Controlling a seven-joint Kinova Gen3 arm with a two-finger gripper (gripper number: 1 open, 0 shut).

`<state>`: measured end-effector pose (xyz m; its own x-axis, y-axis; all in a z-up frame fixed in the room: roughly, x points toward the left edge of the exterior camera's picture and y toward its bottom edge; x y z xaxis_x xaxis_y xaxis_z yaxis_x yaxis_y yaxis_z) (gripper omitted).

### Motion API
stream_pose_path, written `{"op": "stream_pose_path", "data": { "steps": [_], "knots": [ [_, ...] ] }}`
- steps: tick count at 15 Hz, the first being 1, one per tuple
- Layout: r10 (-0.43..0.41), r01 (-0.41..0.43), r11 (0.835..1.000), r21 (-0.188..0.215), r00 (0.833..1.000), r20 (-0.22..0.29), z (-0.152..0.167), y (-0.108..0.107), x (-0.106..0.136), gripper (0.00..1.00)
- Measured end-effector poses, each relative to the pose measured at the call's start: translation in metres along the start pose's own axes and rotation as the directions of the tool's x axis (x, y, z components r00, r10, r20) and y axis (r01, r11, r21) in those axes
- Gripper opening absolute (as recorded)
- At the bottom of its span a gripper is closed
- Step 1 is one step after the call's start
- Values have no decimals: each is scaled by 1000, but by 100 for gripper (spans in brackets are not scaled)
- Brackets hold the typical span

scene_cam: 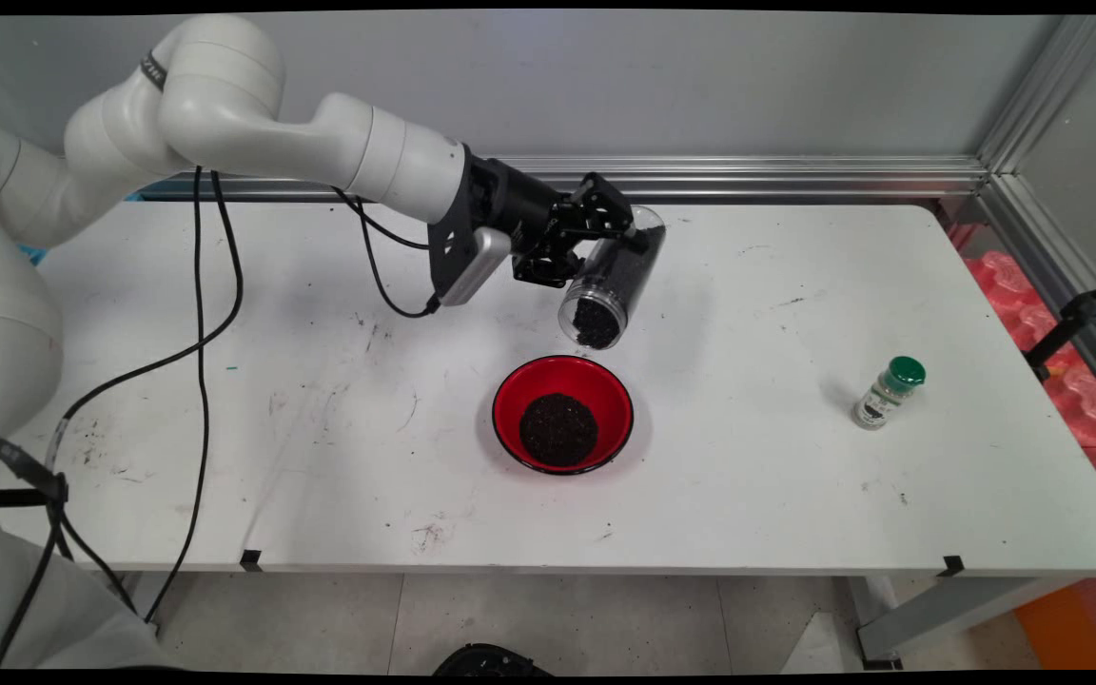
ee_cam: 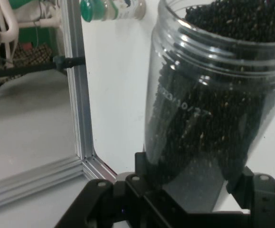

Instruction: Pour the black seasoning powder in the red bowl

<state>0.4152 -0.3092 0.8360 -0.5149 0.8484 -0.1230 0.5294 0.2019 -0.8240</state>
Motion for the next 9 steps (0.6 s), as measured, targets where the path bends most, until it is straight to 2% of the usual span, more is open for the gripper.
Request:
{"op": "stream_pose_path", "data": {
  "steps": [5,9],
  "knots": [
    [-105,105,994,5,994,-13,1,-4,-3,0],
    [-196,197,980,2,980,-25,3,-7,-6,0]
  ]
}}
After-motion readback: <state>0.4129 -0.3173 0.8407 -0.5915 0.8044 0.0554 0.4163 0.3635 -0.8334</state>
